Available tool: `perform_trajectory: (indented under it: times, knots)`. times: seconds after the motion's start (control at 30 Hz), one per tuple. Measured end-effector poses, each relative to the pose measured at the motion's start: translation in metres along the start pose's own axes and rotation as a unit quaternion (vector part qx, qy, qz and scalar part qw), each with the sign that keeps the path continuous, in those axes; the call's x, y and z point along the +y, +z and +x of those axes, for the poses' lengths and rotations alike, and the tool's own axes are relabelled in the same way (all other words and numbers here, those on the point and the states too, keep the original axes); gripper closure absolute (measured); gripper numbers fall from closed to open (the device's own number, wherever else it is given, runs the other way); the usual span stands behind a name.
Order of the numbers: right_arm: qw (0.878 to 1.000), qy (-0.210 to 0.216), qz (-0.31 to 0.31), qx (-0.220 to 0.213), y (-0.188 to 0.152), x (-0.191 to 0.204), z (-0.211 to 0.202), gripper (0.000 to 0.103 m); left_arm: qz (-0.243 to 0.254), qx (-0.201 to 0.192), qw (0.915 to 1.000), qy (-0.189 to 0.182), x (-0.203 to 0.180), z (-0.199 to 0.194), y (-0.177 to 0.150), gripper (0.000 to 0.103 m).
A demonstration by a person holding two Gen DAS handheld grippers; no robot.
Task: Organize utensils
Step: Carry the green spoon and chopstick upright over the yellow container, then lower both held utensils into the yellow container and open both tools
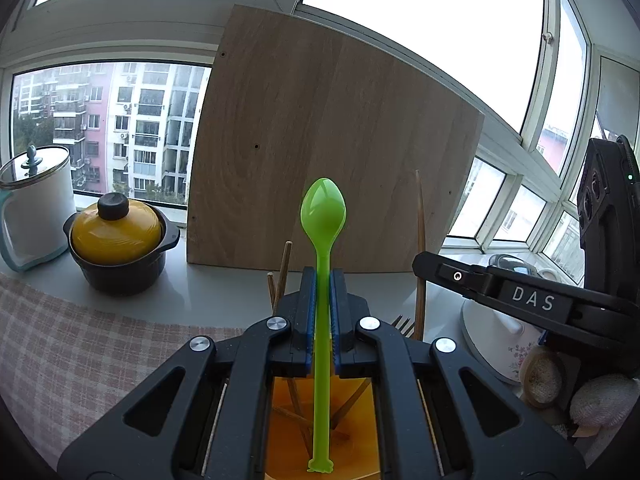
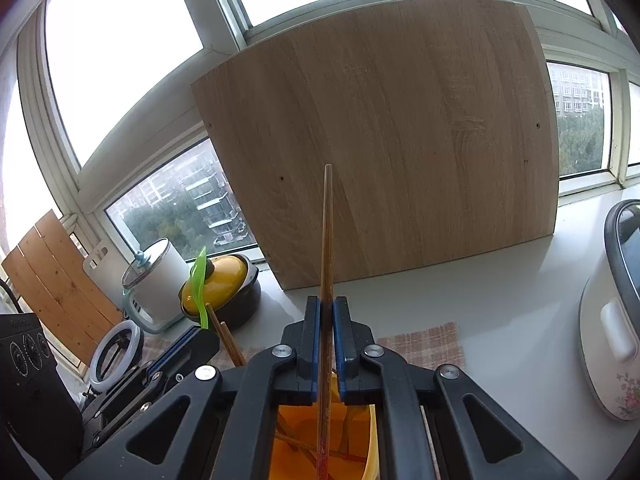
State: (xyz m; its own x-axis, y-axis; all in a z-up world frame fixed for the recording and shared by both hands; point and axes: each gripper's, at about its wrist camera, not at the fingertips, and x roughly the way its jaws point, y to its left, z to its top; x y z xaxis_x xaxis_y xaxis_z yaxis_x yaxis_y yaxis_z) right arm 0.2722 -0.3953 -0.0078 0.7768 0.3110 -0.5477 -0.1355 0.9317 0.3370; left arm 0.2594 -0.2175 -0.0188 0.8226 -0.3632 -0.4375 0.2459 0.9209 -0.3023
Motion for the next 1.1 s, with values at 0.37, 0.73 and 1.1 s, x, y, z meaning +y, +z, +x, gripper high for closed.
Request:
perform_trajectory:
  times: [0.37,0.73,1.1]
  knots:
    - [1.000,0.009,-0.005,0.011,-0.009,-0.002,-0.010,0.099,0.001,0.016,0.9999,-0.002,0.004,-0.006,-0.006,0.099]
    - [0.999,0.019,-0.012,0.032,-0.022,-0.003,-0.008,0.099,0.017,0.046,0.9985,-0.024,0.006,-0.016,-0.013,0.099]
    - [1.000,0.013,0.001,0.026,-0.025,-0.006,-0.023,0.071,0.028,0.052,0.9979,-0.028,0.011,-0.037,-0.021,0.074]
